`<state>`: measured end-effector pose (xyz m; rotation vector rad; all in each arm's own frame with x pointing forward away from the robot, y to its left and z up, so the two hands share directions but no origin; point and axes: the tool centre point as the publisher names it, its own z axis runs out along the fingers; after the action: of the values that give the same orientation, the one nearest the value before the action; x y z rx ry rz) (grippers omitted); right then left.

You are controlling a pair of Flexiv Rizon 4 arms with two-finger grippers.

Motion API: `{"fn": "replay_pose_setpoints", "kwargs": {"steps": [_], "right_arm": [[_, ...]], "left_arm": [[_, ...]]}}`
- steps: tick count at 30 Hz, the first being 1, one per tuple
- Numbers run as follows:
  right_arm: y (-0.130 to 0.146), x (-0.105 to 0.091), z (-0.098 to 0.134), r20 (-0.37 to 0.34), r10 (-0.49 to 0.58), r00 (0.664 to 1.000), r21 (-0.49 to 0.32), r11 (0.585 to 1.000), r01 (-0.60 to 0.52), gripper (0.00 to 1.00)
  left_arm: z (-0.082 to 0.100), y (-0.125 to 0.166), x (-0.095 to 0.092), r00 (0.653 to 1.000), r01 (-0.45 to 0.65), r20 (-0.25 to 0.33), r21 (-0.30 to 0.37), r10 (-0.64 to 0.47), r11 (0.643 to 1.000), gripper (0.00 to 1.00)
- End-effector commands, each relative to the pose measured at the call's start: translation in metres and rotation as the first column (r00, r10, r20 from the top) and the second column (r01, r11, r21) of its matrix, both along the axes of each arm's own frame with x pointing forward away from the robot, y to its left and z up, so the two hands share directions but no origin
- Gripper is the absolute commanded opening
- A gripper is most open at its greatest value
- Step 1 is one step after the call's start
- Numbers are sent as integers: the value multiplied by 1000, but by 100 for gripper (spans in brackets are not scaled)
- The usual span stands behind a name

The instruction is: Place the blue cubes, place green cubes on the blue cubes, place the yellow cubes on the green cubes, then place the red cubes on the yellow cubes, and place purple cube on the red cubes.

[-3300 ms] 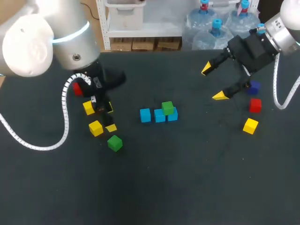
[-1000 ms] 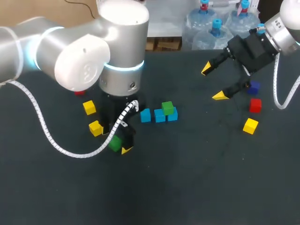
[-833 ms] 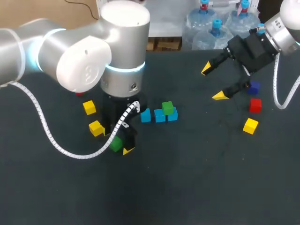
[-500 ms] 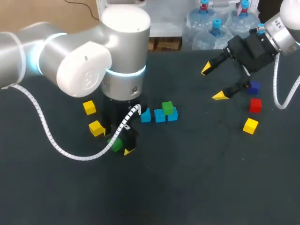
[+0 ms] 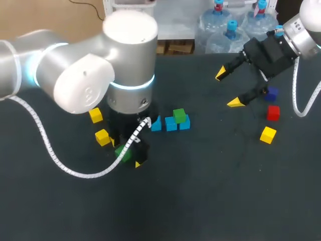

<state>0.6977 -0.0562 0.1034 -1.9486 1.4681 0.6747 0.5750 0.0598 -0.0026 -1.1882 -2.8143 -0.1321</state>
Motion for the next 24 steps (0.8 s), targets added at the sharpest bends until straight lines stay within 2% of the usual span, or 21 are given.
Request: {"fn": "replay_pose_setpoints", "kwargs": {"steps": [1,10,13,17,21,24], "right_arm": [[0,0,0,1,0,1000,1,1000,0,100],[0,0,0,1,0,1000,1,1000,0,100],[0,0,0,1,0,1000,1,1000,0,100],[0,0,0,1,0,1000,1,1000,0,100],[0,0,0,1,0,1000,1,1000,0,100],[0,0,0,1,0,1000,1,1000,0,100]], "left_arm": [[3,6,-7,1000,-4,28,-18,5,1000,100],[4,8,-8,999,-8,49,-8,9,1000,100],[2,7,-7,999,-3,51,-11,3,1000,92],[0,7,-5,999,0,52,-17,1,1000,94],[-1,7,-4,999,4,53,-18,-3,1000,91],[0,6,-2,999,10,54,-17,-9,1000,75]]}}
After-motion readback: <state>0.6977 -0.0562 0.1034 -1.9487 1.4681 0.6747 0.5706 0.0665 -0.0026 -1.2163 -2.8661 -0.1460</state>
